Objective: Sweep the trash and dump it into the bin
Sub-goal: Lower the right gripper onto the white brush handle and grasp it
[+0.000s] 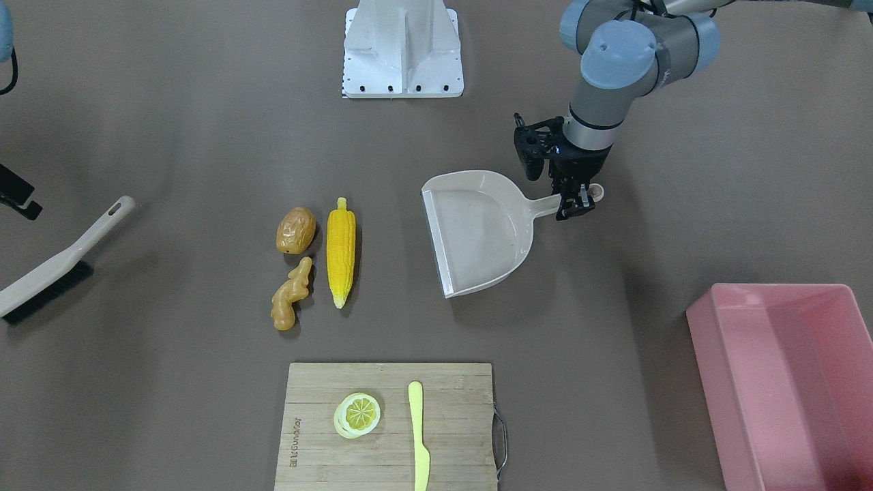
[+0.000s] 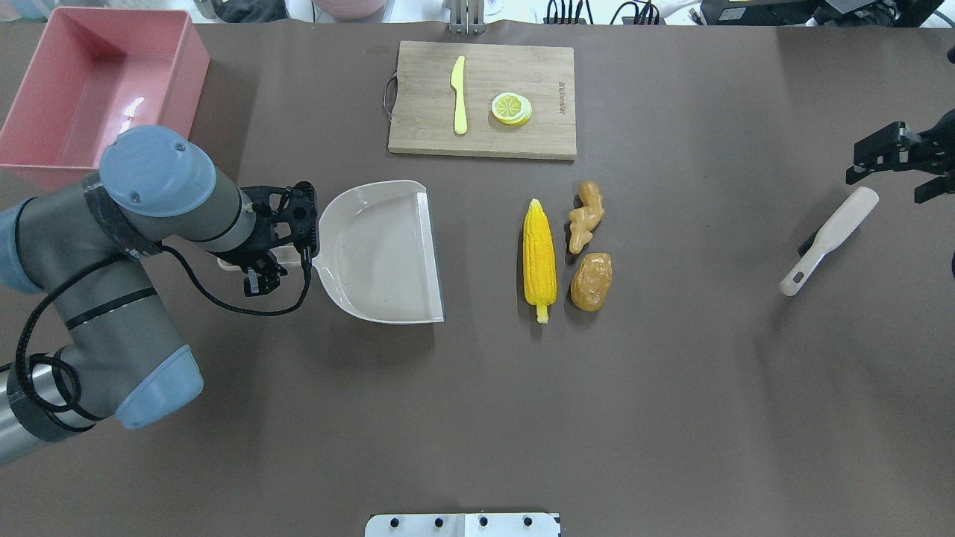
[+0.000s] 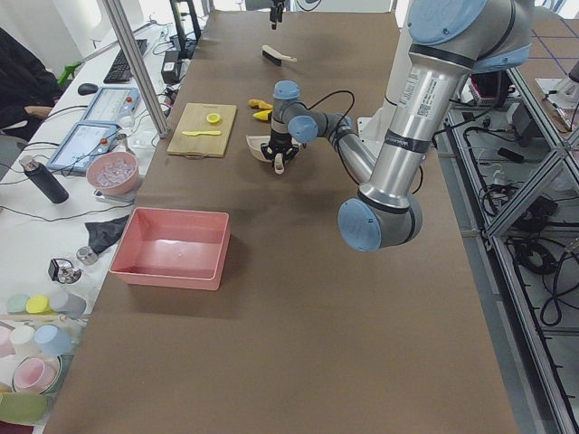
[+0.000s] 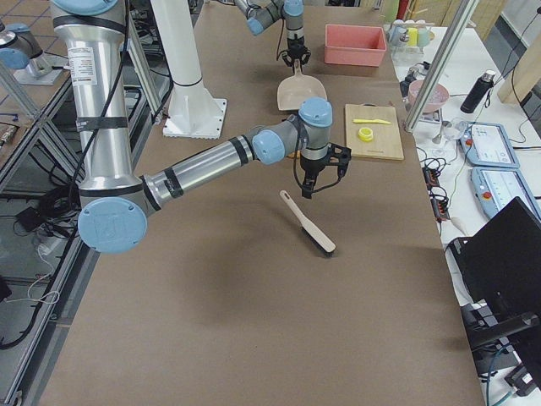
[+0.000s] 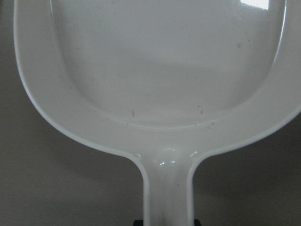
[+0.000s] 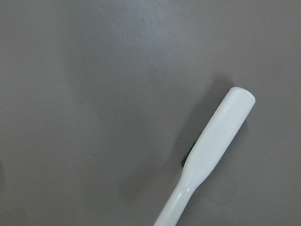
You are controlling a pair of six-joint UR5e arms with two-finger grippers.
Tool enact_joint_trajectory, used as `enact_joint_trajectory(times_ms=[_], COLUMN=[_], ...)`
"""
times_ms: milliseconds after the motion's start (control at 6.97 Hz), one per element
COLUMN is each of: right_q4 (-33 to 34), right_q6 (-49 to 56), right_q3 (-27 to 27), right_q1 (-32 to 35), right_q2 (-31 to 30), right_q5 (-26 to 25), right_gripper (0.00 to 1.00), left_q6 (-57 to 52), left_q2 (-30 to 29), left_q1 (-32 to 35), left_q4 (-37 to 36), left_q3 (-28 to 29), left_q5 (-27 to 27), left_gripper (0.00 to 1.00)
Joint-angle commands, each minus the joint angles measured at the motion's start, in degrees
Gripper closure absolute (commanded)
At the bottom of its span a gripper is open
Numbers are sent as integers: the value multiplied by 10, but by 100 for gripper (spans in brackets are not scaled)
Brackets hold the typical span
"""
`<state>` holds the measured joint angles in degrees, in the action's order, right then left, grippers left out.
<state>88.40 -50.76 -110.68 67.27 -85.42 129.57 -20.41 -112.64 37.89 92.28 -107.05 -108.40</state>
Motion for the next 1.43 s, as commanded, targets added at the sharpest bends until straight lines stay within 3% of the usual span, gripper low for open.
enact_joint_trajectory(times_ms=[0, 287, 717, 1291], right_q4=[-3, -9, -12, -74], right_q6=[-110, -199, -247, -273], right_q3=[29, 74, 82, 115], right_q1=[-44, -57, -92, -95], right_q2=[5, 10, 15, 13], right_q5=[-30, -35, -30, -18], right_gripper=[0, 0, 1, 2], left_q6=[-8, -9, -34, -53], left_q2=[2, 5, 6, 6], left_q1=[0, 1, 7, 6], left_q4=[1, 1, 0, -1], left_q3=[2, 1, 0, 2], left_q5=[0, 0, 1, 17], left_gripper=[100, 100, 100, 100])
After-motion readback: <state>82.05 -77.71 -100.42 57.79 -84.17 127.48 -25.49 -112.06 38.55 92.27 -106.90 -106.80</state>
